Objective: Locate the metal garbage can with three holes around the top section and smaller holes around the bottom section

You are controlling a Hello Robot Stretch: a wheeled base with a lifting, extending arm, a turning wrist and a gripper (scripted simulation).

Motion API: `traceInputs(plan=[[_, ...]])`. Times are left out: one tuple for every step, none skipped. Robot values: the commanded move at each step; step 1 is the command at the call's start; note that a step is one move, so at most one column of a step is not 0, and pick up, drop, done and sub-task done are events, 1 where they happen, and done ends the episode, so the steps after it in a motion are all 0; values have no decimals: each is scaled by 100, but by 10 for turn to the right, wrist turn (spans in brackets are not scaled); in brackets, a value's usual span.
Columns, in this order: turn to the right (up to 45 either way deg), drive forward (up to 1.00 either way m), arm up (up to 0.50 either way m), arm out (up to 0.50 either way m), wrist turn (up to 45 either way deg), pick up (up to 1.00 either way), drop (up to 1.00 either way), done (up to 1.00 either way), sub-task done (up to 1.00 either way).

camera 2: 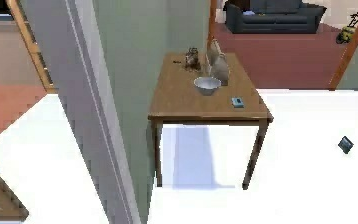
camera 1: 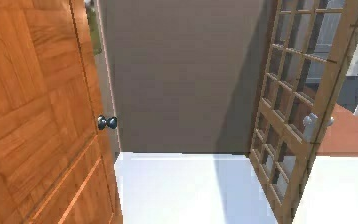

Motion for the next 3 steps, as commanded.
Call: traceInputs(plan=[[0,30,0,0,0,0,0,0,0],[450,0,0,0,0,0,0,0,0],[30,0,0,0,0,0,0,0,0]])
